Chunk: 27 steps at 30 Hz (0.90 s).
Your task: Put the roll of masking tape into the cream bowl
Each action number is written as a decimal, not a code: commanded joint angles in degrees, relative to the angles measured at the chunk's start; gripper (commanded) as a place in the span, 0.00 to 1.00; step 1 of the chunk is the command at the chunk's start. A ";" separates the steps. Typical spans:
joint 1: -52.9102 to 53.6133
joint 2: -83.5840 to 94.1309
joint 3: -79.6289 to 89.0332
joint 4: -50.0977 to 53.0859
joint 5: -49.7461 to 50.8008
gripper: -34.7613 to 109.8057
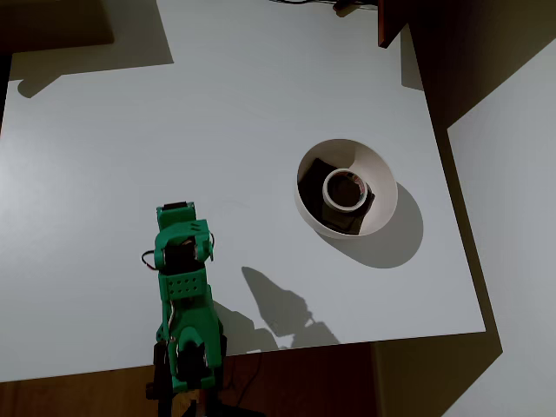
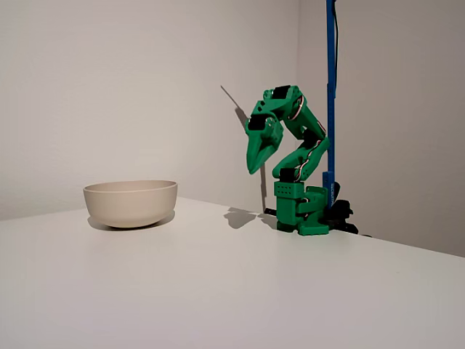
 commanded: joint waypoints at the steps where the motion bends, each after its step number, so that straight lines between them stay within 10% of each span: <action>1: -1.23 5.45 5.62 -2.37 -0.62 0.18; 27: 0.88 34.63 36.74 -2.64 -2.46 0.18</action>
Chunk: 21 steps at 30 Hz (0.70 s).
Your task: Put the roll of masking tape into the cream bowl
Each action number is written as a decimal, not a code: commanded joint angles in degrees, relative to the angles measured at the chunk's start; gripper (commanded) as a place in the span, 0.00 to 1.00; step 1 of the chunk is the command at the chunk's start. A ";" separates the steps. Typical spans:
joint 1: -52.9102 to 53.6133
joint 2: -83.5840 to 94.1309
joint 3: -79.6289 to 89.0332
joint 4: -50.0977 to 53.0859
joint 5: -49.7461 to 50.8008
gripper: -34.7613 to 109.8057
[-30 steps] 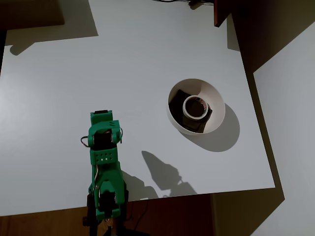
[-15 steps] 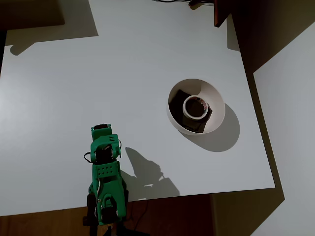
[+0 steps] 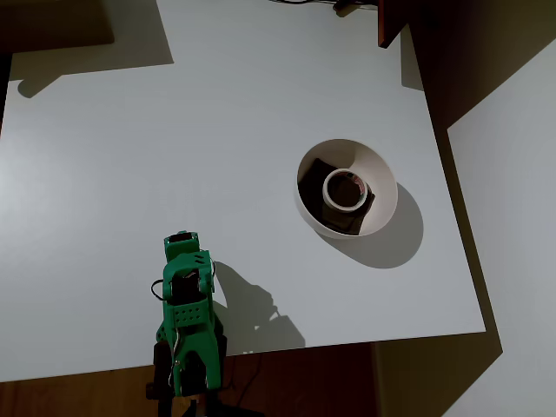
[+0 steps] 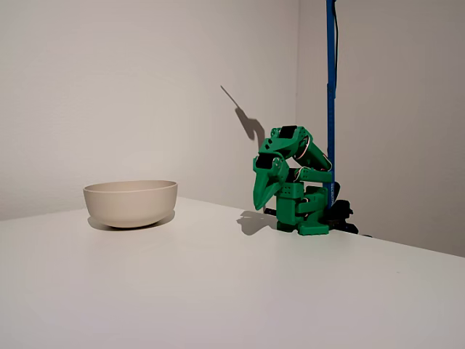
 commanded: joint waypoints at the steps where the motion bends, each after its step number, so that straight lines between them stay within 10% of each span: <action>1: -0.62 0.35 0.88 1.85 -1.23 0.18; 21: -0.18 0.35 1.49 6.06 -1.23 0.27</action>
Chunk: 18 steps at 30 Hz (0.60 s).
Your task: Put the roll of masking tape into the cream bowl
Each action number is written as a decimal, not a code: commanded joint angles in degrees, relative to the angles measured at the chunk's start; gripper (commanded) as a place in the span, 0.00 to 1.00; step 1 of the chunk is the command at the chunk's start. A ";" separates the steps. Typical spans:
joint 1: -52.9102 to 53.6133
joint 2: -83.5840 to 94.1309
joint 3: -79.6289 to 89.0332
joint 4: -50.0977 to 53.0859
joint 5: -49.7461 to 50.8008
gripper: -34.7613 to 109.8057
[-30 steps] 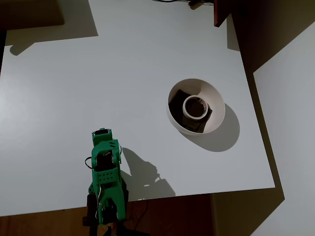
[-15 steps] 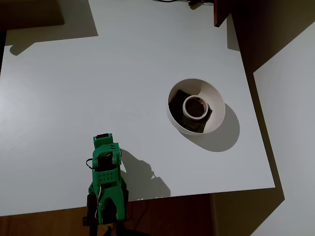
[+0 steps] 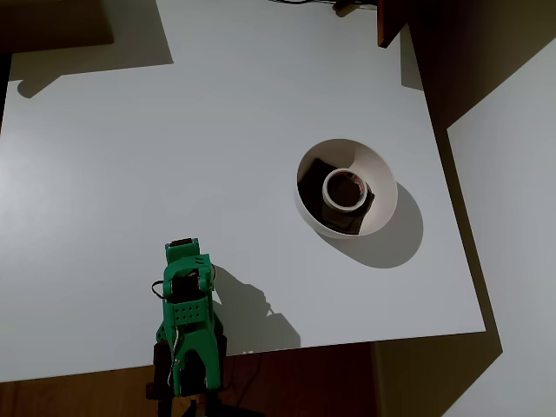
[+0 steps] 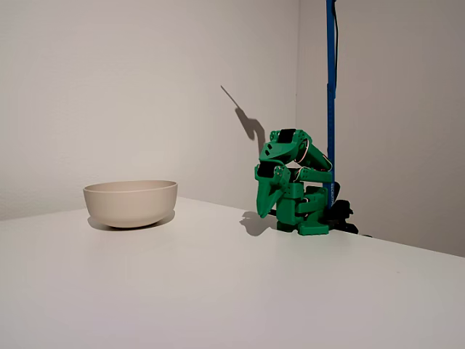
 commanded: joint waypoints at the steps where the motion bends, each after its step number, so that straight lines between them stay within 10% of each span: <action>1: -0.53 0.35 -0.70 0.97 -0.62 0.26; 18: -0.53 0.35 -0.70 0.97 -0.62 0.19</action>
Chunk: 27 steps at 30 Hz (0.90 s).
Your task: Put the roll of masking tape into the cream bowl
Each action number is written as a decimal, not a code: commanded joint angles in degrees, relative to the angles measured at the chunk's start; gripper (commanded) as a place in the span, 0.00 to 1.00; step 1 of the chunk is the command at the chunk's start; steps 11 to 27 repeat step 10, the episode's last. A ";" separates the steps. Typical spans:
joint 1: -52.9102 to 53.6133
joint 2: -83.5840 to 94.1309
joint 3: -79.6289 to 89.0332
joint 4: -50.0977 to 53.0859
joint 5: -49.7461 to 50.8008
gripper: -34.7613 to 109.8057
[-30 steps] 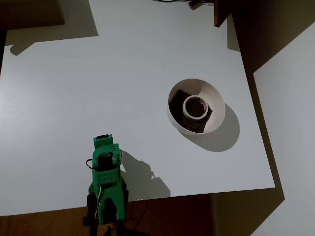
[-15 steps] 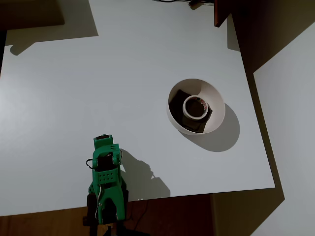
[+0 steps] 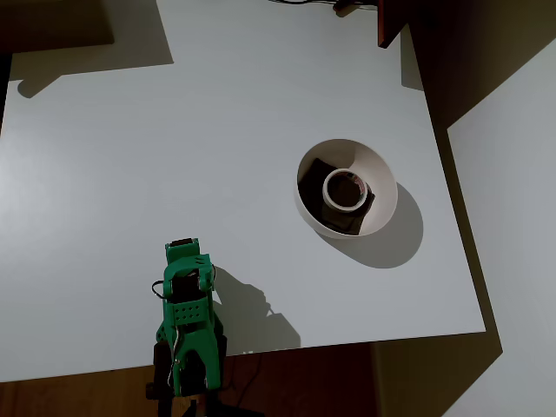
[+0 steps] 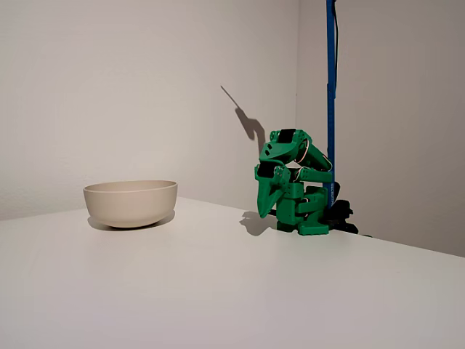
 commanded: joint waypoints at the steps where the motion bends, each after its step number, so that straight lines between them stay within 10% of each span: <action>1: -0.53 0.35 -0.70 0.97 -0.62 0.19; 27: -0.53 0.35 -0.70 0.97 -0.62 0.18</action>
